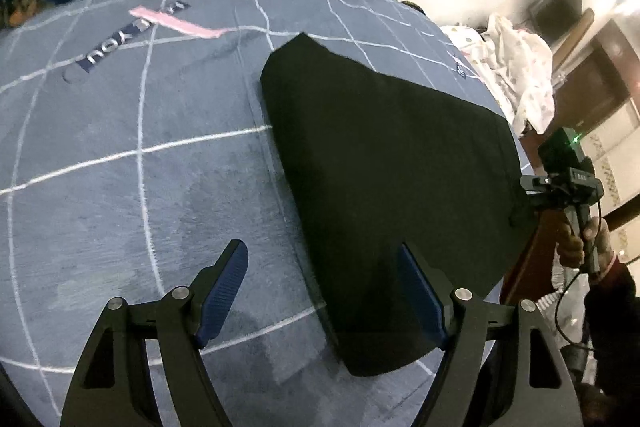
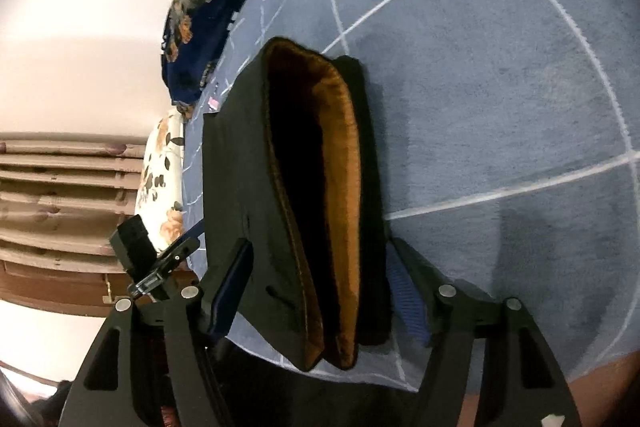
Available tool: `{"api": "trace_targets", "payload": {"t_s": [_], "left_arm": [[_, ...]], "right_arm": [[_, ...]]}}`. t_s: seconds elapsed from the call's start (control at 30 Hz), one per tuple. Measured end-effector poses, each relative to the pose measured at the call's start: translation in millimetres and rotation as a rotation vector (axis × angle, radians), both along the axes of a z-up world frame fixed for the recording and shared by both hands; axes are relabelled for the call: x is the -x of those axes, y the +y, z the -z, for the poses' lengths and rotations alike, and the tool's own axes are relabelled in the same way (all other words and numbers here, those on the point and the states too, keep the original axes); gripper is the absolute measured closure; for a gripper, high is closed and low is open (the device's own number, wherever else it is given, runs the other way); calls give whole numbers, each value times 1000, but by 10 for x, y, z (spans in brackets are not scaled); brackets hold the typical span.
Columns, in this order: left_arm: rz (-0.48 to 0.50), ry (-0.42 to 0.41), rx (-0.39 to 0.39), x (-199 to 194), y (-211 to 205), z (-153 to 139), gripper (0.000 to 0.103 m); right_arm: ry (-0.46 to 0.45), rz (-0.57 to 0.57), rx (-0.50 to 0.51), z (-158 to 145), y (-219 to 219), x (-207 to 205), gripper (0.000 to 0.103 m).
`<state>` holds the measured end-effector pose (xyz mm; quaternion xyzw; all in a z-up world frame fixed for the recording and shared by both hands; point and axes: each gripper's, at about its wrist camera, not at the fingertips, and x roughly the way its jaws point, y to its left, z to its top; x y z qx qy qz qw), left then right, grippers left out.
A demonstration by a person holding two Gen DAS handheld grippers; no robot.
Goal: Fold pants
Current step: 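Grasp the folded black trousers bundle with the right tool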
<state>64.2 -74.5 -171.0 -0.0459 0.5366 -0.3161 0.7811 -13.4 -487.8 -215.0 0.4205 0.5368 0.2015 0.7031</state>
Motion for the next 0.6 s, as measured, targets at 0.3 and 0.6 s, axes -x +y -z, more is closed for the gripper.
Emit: {"api": "trace_targets", "payload": {"t_s": [0.3,0.6], "left_arm": [[107,133,168,-159,-119,153,26],[221,257,260,-322,-272,223,22]], "right_arm": [[-26,-97,-45,-16,114,-96,21],[-136,-183,-38,-52,369,-249,18]]}}
